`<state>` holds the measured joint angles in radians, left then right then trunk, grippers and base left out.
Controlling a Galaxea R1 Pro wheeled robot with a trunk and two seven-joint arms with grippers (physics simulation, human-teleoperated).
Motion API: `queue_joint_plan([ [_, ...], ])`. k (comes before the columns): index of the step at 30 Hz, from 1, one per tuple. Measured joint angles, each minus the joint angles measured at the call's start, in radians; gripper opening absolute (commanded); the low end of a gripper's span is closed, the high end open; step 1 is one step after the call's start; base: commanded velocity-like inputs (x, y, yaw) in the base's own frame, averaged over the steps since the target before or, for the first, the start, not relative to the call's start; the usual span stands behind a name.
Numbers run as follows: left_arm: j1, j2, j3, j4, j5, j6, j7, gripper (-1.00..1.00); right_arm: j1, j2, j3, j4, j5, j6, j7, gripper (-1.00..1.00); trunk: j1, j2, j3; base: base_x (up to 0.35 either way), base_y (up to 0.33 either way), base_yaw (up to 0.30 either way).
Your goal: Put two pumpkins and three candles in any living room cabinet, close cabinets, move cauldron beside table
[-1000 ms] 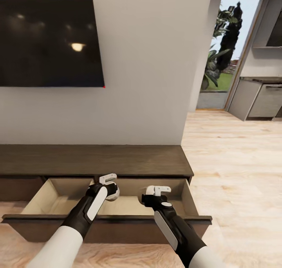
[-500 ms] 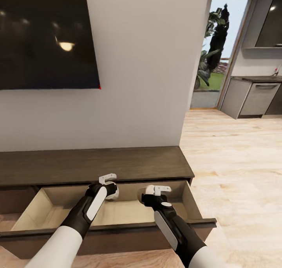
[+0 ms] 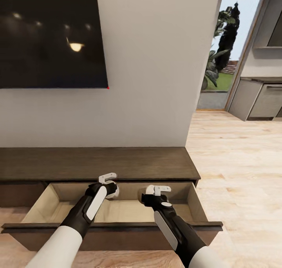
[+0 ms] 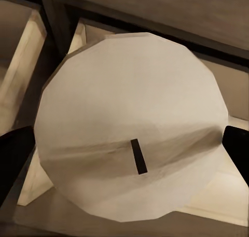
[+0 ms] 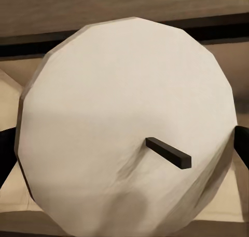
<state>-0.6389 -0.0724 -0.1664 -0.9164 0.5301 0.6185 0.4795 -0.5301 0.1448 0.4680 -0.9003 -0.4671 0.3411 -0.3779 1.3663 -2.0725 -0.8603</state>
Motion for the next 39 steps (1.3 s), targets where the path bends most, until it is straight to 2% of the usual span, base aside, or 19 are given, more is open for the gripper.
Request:
queue_joint_plan([
  [7,0.000,0.000,-0.001,0.000,0.000,0.000,0.000,-1.00,-0.006,0.001,0.000,0.009,0.001,-0.002,0.001,-1.00,0.000,0.000,0.000,-0.002,0.000,0.038],
  [9,0.000,-0.001,-0.002,0.000,0.000,0.000,0.000,-1.00,-0.038,0.002,-0.001,0.040,0.005,-0.001,0.001,-1.00,0.000,0.000,0.000,0.000,0.000,0.004],
  [14,0.000,-0.002,-0.002,0.001,0.000,0.000,0.000,-1.00,-0.148,0.012,-0.002,0.211,0.002,-0.030,0.003,-1.00,0.000,0.000,0.000,0.000,0.000,0.001],
  [17,0.000,-0.002,-0.002,0.002,0.001,0.000,0.000,-1.00,-0.171,0.019,-0.002,0.247,-0.001,-0.045,0.003,-1.00,0.000,0.000,0.000,0.000,0.000,0.000],
  [22,0.000,-0.002,-0.003,0.002,0.001,0.001,-0.001,-1.00,-0.183,0.030,-0.002,0.263,-0.004,-0.038,0.001,-1.00,0.000,0.000,0.000,0.000,0.000,0.000],
  [29,0.000,-0.002,-0.003,0.002,0.002,0.001,-0.001,-1.00,-0.187,0.030,0.000,0.265,-0.005,0.005,-0.001,-1.00,0.000,0.000,0.000,0.062,0.000,0.000],
  [39,0.000,-0.003,-0.003,0.003,0.001,0.001,-0.002,-1.00,-0.187,0.030,0.000,0.265,-0.004,0.011,-0.001,-1.00,0.000,0.000,0.000,0.106,0.000,0.000],
])
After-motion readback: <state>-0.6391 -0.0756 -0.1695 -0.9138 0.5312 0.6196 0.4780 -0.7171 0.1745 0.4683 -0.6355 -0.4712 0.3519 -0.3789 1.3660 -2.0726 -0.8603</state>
